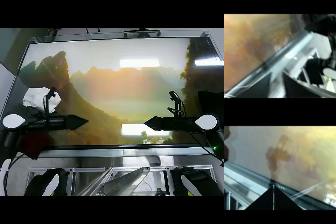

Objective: Fold the shirts.

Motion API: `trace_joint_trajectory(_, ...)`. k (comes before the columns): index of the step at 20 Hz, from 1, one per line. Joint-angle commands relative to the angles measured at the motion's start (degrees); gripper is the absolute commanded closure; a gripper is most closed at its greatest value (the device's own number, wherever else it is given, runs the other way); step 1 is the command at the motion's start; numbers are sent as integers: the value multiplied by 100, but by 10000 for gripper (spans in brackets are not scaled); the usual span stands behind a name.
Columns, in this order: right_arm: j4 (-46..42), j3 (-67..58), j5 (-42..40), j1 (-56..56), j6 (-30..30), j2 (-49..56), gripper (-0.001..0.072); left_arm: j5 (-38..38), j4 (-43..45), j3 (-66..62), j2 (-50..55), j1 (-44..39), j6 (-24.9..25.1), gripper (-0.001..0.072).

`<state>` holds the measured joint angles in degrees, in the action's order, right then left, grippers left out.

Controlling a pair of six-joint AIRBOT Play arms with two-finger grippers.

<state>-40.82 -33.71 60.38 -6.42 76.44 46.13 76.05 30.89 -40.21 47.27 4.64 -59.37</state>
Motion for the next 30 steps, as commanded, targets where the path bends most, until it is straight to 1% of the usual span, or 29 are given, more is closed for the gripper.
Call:
trace_joint_trajectory(1,9,2,2,-7,0,-4,689,-205,748,-730,293,885,-66,-13)
trace_joint_trajectory(4,9,2,0,-4,0,-4,690,-356,1694,-1843,1001,1797,-63,-13)
trace_joint_trajectory(6,9,2,2,-7,-2,-2,689,-673,2374,-2594,1692,2138,-63,-13)
trace_joint_trajectory(10,9,2,0,-4,0,-4,689,-1274,3641,-3947,3314,2129,-48,-13)
trace_joint_trajectory(12,11,2,2,-4,0,-2,689,-1290,4371,-4395,4054,2052,-81,-13)
trace_joint_trajectory(14,9,2,2,-7,0,-4,689,-1161,5082,-4717,4706,1987,-363,-13)
trace_joint_trajectory(15,11,2,2,-7,0,-4,689,-1060,5230,-4819,4955,1974,-417,-13)
trace_joint_trajectory(19,9,2,2,-4,0,-4,689,-584,5272,-5217,5812,1834,-527,-12)
trace_joint_trajectory(20,11,2,2,-4,0,-4,689,-400,5272,-5320,5958,1805,-531,68)
trace_joint_trajectory(21,9,2,2,-4,0,-2,689,-164,5274,-5425,6081,1768,-533,268)
trace_joint_trajectory(22,11,2,0,-7,0,-2,689,76,5270,-5563,6172,1733,-584,522)
trace_joint_trajectory(23,9,2,-2,-4,-2,-2,690,367,5215,-5766,6253,1698,-713,696)
trace_joint_trajectory(25,9,2,-15,-4,-2,-2,689,748,4905,-6266,6299,1554,-962,692)
trace_joint_trajectory(26,9,2,-15,-4,-2,-2,689,929,4597,-6564,6255,1456,-973,692)
trace_joint_trajectory(28,9,2,-15,-4,0,-4,689,1274,3711,-7110,6059,1202,-975,691)
trace_joint_trajectory(30,9,2,-15,-4,0,-2,690,1355,2708,-7316,5643,844,-968,691)
